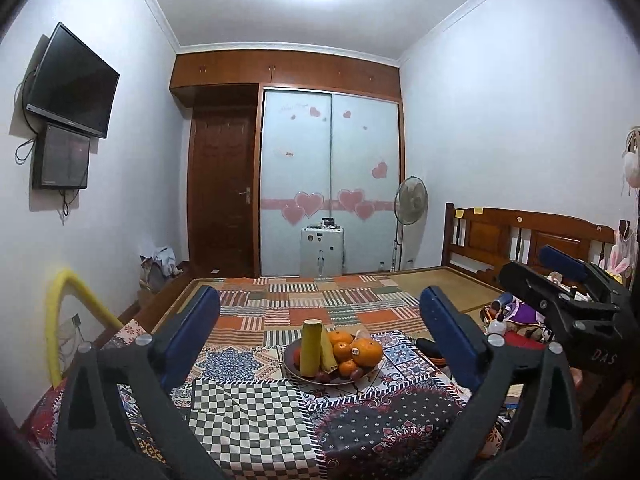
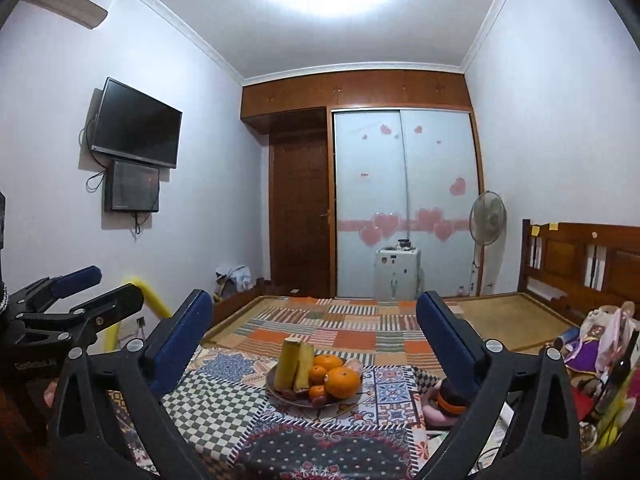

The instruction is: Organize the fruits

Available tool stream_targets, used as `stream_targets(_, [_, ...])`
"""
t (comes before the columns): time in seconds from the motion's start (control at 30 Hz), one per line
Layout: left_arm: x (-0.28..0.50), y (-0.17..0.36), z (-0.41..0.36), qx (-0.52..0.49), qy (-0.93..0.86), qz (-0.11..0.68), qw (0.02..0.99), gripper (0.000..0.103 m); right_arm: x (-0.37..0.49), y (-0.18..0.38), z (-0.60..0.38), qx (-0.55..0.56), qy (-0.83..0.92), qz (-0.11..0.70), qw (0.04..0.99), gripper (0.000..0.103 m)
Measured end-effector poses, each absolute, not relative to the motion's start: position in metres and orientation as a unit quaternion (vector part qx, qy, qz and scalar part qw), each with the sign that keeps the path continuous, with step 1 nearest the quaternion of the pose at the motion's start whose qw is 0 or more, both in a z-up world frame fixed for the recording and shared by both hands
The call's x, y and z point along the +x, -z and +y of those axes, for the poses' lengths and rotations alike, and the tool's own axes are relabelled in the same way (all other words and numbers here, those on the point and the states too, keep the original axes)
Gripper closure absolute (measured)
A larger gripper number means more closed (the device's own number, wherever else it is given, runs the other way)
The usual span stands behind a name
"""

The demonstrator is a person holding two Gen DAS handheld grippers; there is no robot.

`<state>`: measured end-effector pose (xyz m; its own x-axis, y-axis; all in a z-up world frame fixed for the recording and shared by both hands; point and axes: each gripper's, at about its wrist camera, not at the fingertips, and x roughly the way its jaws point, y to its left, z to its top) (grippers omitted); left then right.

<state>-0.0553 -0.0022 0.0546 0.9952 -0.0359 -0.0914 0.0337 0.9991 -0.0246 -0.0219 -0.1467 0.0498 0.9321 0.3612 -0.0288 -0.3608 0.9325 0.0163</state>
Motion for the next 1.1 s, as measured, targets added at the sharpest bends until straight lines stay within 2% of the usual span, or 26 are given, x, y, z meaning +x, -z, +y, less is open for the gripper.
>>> stream_targets(1.1, [-0.0560, -0.0514, -0.0049, -0.007, 0.014, 0.046, 0.999, 0.000, -0.0243, -0.0471, -0.1491, 0.009, -0.185, 0.022, 0.982, 0.000])
